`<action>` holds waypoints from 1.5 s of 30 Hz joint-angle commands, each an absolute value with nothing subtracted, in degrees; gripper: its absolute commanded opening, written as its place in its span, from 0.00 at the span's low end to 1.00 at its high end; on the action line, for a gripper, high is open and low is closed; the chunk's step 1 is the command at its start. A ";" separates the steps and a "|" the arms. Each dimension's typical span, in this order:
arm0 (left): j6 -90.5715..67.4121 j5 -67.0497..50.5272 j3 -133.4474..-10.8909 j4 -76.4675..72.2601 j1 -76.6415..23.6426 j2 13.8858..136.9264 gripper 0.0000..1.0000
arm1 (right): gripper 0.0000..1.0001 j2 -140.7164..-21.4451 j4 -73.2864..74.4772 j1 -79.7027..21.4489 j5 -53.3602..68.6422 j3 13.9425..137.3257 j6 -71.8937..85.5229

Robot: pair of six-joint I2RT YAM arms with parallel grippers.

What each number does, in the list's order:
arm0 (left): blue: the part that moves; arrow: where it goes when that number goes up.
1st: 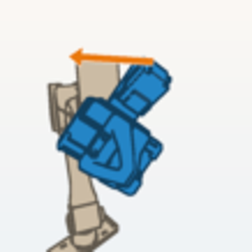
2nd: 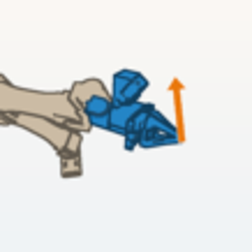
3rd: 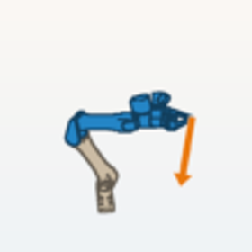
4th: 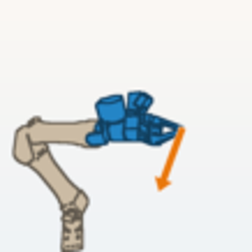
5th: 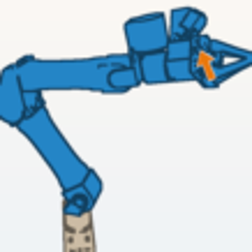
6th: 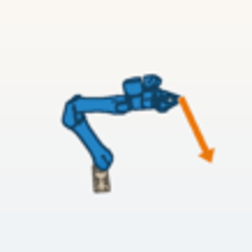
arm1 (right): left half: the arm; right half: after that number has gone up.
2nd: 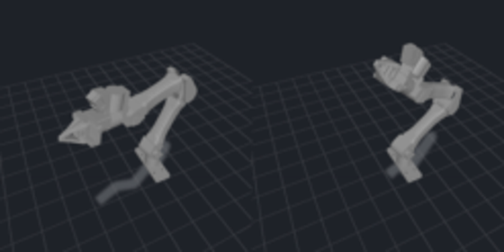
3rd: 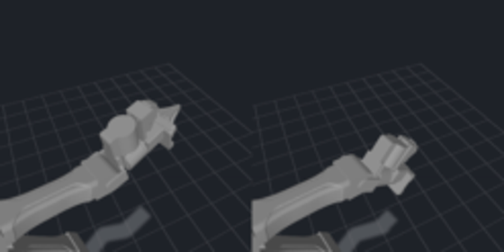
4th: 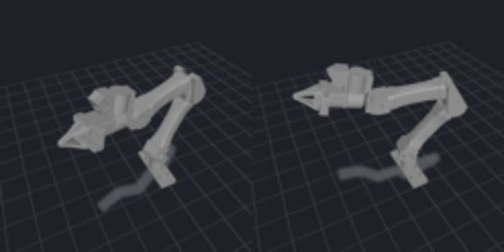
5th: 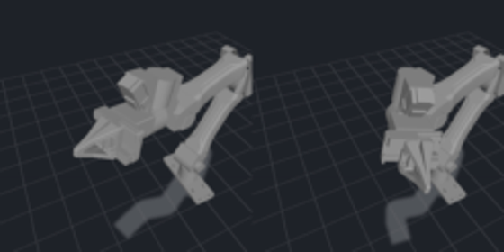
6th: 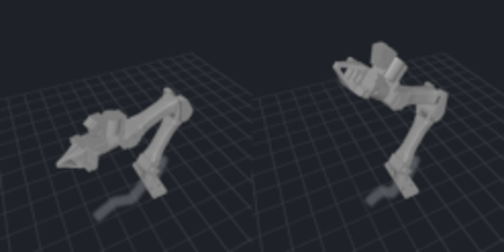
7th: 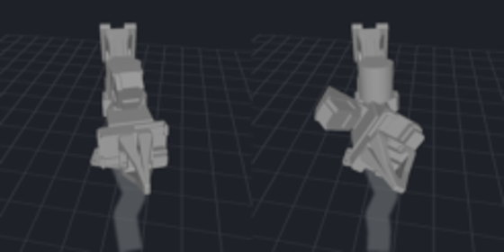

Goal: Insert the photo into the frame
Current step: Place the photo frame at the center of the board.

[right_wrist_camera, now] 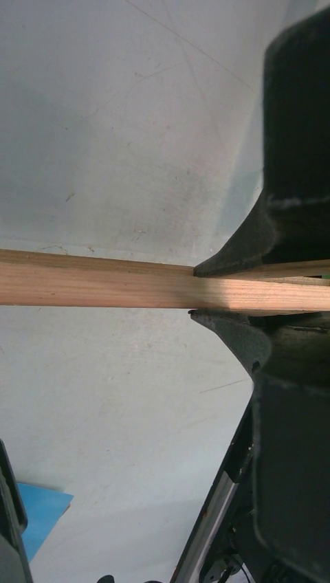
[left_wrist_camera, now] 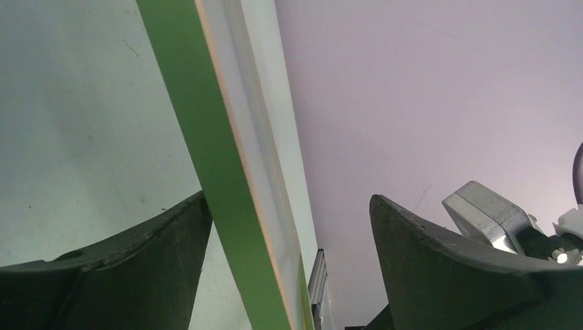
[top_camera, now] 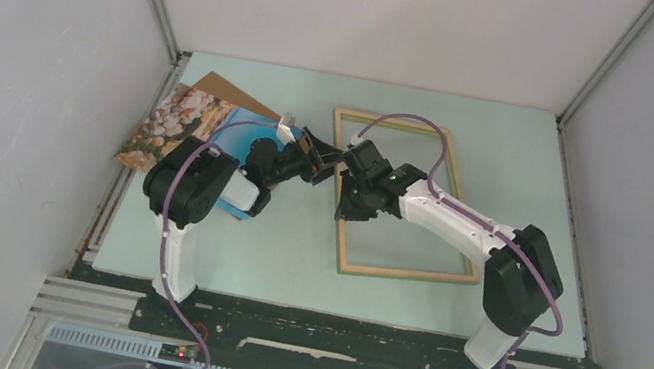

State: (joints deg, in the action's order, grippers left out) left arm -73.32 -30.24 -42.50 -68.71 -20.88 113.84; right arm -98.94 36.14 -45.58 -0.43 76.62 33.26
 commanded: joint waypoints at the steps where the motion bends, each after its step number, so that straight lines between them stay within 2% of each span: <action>1: -72.35 -30.53 -45.43 -71.86 -21.62 115.73 0.89 | 0.00 -99.10 31.60 -45.36 2.11 77.13 32.53; 10: -72.12 -29.10 -45.64 -71.61 -21.62 116.50 0.73 | 0.00 -98.94 31.64 -45.18 2.19 77.13 32.51; 13: -71.90 -28.97 -45.28 -72.12 -21.62 116.25 0.64 | 0.00 -98.97 31.66 -45.18 2.45 77.09 32.63; 19: -71.62 -27.76 -43.99 -72.30 -21.28 115.55 0.56 | 0.00 -99.47 31.71 -45.13 2.59 77.13 32.58; 25: -71.60 -27.32 -42.98 -72.26 -20.60 115.03 0.51 | 0.06 -100.65 31.43 -44.75 3.24 77.15 32.30; 32: -72.32 -27.80 -43.19 -72.77 -20.13 115.66 0.39 | 0.08 -102.06 30.69 -44.56 4.28 77.11 32.30; 39: -72.26 -27.37 -42.91 -72.80 -20.13 115.65 0.38 | 0.26 -101.53 31.29 -44.15 4.75 77.09 31.73; 45: -71.64 -27.03 -42.37 -71.82 -19.80 114.88 0.38 | 0.55 -96.82 34.28 -43.06 4.31 77.12 30.08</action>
State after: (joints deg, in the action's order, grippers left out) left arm -72.97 -27.35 -42.87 -66.70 -20.38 116.64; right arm -101.30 32.75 -44.14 4.58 76.60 32.16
